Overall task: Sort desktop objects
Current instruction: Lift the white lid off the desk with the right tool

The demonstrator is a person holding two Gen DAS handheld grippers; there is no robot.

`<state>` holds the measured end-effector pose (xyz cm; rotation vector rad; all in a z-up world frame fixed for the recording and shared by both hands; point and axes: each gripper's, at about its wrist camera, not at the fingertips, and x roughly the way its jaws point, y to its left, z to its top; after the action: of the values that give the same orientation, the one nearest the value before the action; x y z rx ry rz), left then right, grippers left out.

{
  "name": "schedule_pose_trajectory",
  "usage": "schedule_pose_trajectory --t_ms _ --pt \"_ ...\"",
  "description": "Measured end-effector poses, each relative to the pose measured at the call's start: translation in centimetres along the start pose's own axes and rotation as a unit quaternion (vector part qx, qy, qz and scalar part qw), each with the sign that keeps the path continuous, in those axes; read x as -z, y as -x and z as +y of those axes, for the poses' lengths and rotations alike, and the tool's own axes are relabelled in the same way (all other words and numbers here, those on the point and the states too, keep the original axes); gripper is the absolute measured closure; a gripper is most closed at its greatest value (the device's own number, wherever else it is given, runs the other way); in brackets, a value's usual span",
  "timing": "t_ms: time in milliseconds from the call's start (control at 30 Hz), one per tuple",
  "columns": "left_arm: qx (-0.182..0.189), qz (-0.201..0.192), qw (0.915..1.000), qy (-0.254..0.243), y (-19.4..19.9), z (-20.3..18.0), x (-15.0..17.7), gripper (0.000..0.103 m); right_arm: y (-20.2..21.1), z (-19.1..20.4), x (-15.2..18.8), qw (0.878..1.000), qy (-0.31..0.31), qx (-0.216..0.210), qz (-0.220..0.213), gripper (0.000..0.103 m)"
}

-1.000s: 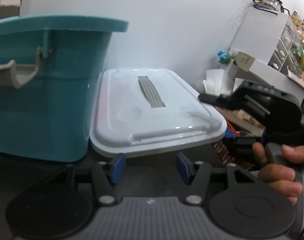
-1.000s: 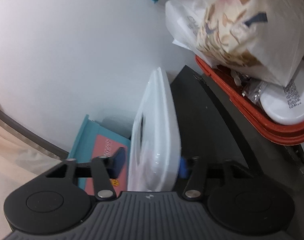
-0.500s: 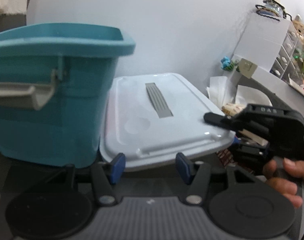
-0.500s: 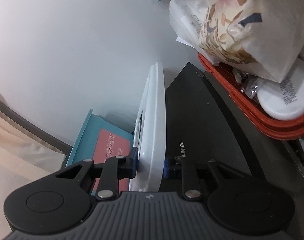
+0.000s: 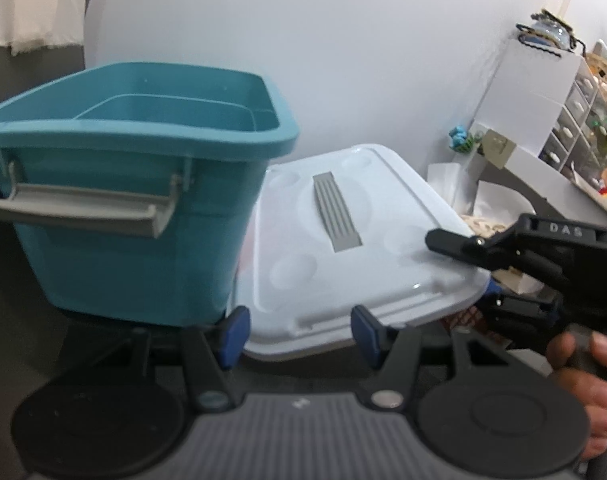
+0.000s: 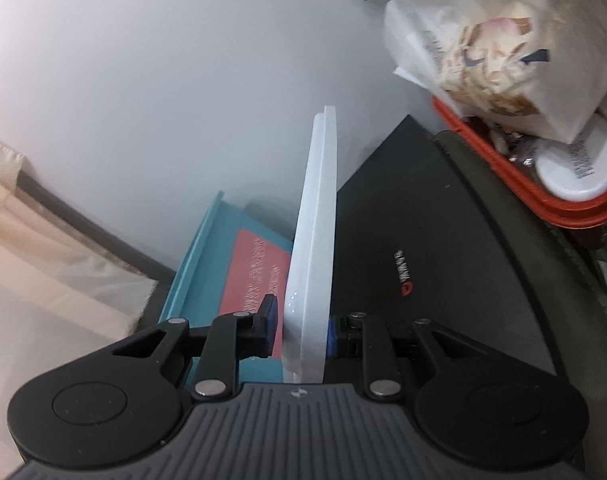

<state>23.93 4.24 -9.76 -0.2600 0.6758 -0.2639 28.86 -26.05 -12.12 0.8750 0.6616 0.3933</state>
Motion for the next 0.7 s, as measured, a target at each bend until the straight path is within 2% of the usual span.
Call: schedule_pose_trajectory --t_ms 33,167,367,400,467,500,700 --pt "0.0 0.002 1.0 0.001 0.0 0.1 0.0 0.044 -0.2 0.0 0.0 1.0 0.001 -0.001 0.001 0.075" --pt "0.004 0.008 1.0 0.004 -0.4 0.2 0.2 0.044 -0.9 0.2 0.0 1.0 0.004 -0.006 0.004 0.06" --pt "0.008 0.016 0.9998 0.008 -1.4 0.3 0.2 0.044 -2.0 -0.5 0.0 1.0 -0.002 0.0 0.009 0.059" --pt "0.008 0.017 0.9998 0.009 -1.6 0.3 0.2 0.044 -2.2 -0.6 0.0 1.0 -0.003 0.001 0.011 0.06" --pt "0.008 0.018 0.9998 0.009 -1.8 0.3 0.1 0.044 -2.4 -1.0 -0.1 1.0 -0.005 0.006 0.013 0.082" --pt "0.008 0.019 0.9997 0.009 -2.0 0.3 0.1 0.044 -2.6 -1.2 -0.2 1.0 -0.01 0.004 0.016 0.087" --pt "0.006 0.022 0.9997 0.009 -2.2 0.0 0.0 0.044 -2.5 -2.2 -0.2 0.997 -0.067 -0.028 0.022 0.095"
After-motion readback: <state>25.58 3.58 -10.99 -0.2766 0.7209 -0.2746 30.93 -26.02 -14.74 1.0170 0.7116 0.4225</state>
